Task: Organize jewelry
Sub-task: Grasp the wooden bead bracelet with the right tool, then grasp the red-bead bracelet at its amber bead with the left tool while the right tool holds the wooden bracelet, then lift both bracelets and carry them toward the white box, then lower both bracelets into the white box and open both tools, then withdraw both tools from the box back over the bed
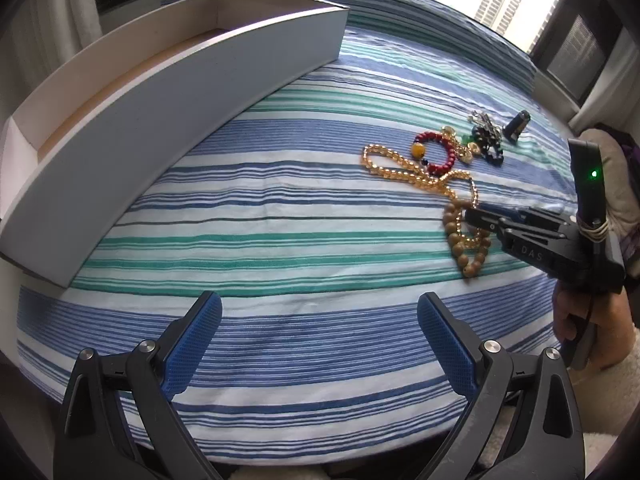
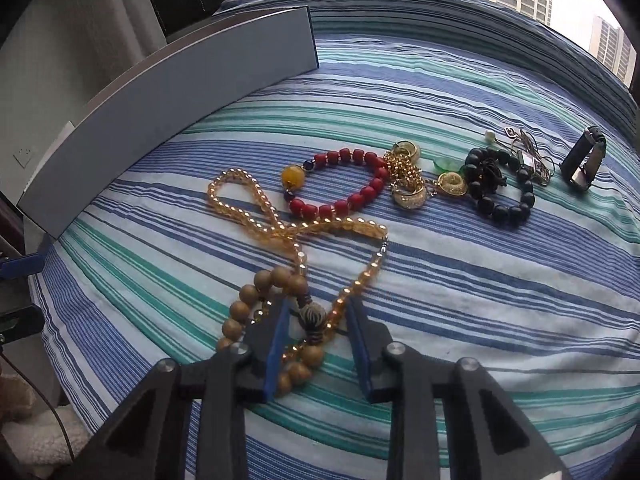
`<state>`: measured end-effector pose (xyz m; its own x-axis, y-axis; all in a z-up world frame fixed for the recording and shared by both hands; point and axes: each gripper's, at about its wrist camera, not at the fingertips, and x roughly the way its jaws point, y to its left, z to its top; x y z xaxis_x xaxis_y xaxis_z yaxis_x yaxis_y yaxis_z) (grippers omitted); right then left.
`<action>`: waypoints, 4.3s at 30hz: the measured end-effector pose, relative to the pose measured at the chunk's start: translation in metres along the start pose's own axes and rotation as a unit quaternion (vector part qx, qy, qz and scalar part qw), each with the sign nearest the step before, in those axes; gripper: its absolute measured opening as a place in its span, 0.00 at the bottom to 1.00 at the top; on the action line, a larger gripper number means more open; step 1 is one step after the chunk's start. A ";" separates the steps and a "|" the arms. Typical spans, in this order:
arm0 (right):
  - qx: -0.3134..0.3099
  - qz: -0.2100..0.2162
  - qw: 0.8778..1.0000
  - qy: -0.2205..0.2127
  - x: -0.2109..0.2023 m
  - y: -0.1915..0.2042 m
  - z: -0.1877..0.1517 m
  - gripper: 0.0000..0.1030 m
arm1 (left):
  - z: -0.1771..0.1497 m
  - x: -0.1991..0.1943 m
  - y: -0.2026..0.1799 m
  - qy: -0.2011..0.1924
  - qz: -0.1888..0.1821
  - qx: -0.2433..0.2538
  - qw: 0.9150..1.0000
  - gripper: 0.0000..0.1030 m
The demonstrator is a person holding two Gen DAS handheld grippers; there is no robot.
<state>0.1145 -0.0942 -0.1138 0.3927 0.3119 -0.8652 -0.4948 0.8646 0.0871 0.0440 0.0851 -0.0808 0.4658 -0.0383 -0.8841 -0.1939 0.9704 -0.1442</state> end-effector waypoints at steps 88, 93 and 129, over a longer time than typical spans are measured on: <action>0.041 0.082 0.986 -0.139 -0.176 -0.003 0.009 0.13 | 0.180 -0.047 -0.032 -0.002 -0.119 0.010 0.993 0.15; -0.034 0.122 0.980 -0.155 -0.175 0.048 0.087 0.13 | 0.196 -0.099 0.052 -0.045 -0.074 -0.045 0.995 0.15; -0.144 0.023 0.976 -0.160 -0.077 0.150 0.177 0.77 | 0.115 -0.072 0.169 -0.143 0.112 -0.158 0.971 0.95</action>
<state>0.1474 0.0808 0.0526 0.5637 0.4949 -0.6612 -0.6972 0.7144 -0.0596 0.0766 0.2793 0.0097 0.5940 0.2761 -0.7556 -0.5511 0.8239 -0.1322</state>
